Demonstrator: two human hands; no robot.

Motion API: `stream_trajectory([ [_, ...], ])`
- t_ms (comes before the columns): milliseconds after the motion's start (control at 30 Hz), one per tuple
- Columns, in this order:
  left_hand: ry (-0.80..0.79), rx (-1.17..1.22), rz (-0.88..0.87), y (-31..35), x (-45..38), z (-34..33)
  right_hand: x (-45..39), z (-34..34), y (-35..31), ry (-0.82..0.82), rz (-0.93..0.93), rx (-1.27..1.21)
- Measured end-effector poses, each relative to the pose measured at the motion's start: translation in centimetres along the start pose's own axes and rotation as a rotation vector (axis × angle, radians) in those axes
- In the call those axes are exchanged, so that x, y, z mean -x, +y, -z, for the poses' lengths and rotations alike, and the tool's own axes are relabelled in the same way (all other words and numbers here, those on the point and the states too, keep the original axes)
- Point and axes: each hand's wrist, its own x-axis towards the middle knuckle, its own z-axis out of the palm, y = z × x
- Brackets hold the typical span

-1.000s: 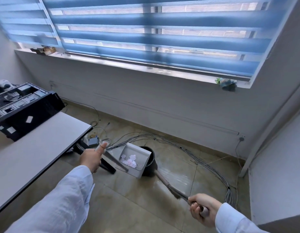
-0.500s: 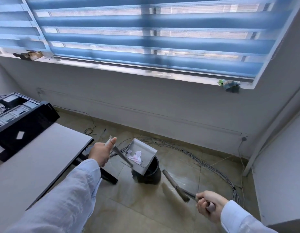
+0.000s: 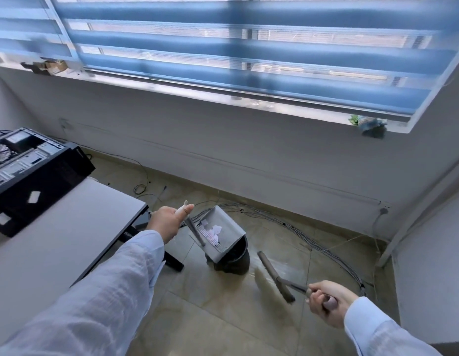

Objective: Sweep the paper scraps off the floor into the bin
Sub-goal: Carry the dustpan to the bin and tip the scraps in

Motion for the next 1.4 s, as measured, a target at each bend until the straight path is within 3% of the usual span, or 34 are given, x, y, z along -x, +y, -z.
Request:
stream_trajectory([
  [233,-0.079,-0.264,-0.071,2.0,-1.0,-0.2,-0.1,0.5,-1.5,0.005,-0.003,-0.019],
  [400,-0.041,-0.300,-0.076,2.9,-1.2,-0.1,0.1,0.7,-1.7,0.010,-0.007,-0.011],
  [633,0.063,-0.018,0.022,2.2,-1.4,0.1,0.1,1.2,-1.8,0.011,-0.019,0.013],
  [833,0.060,0.161,0.026,2.3,-1.9,0.2,-0.3,1.0,-1.8,0.034,-0.014,0.042],
  [1000,0.039,0.321,0.128,2.7,-2.6,0.4,-0.2,1.0,-1.8,0.013,-0.040,0.030],
  [1200,0.015,0.377,0.170,2.5,-2.8,0.5,-0.3,0.9,-1.8,0.002,-0.047,0.030],
  [1400,0.060,0.264,0.125,3.4,-2.3,0.8,-0.3,0.8,-1.7,0.017,-0.042,0.053],
])
